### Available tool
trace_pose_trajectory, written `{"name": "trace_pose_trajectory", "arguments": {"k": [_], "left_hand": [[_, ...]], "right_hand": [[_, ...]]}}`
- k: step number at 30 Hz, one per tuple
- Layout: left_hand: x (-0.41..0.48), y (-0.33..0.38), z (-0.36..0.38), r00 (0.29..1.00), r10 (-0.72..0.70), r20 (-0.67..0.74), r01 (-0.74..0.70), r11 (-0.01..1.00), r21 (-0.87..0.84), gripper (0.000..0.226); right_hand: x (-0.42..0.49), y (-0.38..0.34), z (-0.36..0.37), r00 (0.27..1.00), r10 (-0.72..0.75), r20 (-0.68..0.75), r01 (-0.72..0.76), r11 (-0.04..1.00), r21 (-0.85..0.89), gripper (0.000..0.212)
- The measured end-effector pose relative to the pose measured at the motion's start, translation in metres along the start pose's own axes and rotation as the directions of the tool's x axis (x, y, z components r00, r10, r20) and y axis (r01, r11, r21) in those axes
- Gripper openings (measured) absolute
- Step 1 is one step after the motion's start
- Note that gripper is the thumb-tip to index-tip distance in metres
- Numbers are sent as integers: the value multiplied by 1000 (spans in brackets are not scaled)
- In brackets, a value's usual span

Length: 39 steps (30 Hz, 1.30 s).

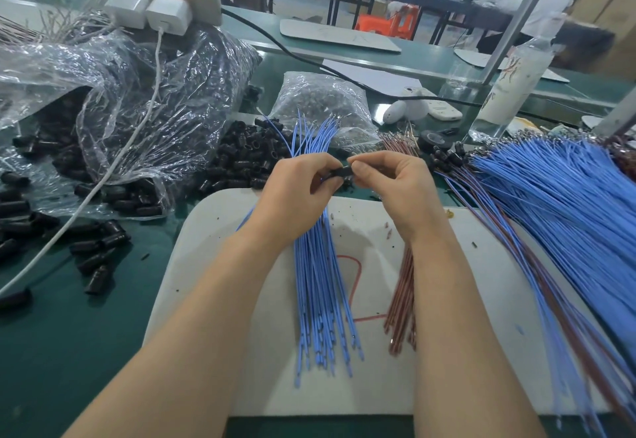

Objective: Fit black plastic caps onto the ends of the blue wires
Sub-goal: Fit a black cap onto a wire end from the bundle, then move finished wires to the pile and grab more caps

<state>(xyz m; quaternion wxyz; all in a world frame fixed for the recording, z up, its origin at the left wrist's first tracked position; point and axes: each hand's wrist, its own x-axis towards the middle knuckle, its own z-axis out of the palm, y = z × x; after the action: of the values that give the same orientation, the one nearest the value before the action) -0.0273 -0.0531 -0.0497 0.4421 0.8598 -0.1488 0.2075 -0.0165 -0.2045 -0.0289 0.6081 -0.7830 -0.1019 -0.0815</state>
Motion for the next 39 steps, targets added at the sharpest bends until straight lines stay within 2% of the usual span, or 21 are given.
{"name": "trace_pose_trajectory", "arguments": {"k": [5, 10, 18, 19, 21, 24, 26, 28, 32, 35, 37, 39], "left_hand": [[0, 1, -2, 1000, -7, -13, 7, 1000, 1, 10], [1, -1, 0, 997, -66, -29, 66, 998, -2, 11], [0, 3, -1, 995, -87, -41, 87, 996, 12, 10], [1, 7, -3, 994, -96, -57, 95, 995, -8, 11], [6, 21, -13, 988, -100, -114, 92, 993, -77, 11], [23, 51, -38, 973, -77, -219, 41, 986, -164, 12], [38, 73, -55, 959, -75, -274, -2, 962, -272, 11], [51, 93, -65, 939, -101, -329, -40, 918, -395, 9], [71, 115, -60, 882, -224, -415, -91, 783, -615, 7], [87, 121, -31, 858, -391, -334, -48, 585, -810, 5], [95, 125, 5, 879, -442, -180, 74, 500, -863, 5], [94, 130, 52, 908, -416, 45, 290, 549, -784, 3]], "right_hand": [[-1, 3, 7, 999, 48, -24, -45, 994, 102, 13], [0, 2, 17, 973, 229, -40, -191, 885, 425, 8], [3, 5, 22, 964, 266, 7, -240, 860, 450, 8], [3, 3, 24, 963, 263, 51, -253, 830, 497, 8], [3, 0, 28, 953, 223, 206, -301, 777, 553, 28], [-3, -13, 31, 855, 120, 504, -408, 756, 512, 56], [-10, -27, 27, 796, 44, 604, -433, 739, 516, 54], [-19, -43, 17, 786, -37, 617, -390, 745, 541, 46], [-38, -66, -33, 868, -36, 495, -272, 799, 536, 29], [-57, -72, -81, 959, 87, 268, -205, 869, 451, 19], [-63, -62, -108, 981, 193, 2, -188, 953, 238, 15], [-63, -43, -126, 935, 211, -286, -251, 962, -110, 17]]}}
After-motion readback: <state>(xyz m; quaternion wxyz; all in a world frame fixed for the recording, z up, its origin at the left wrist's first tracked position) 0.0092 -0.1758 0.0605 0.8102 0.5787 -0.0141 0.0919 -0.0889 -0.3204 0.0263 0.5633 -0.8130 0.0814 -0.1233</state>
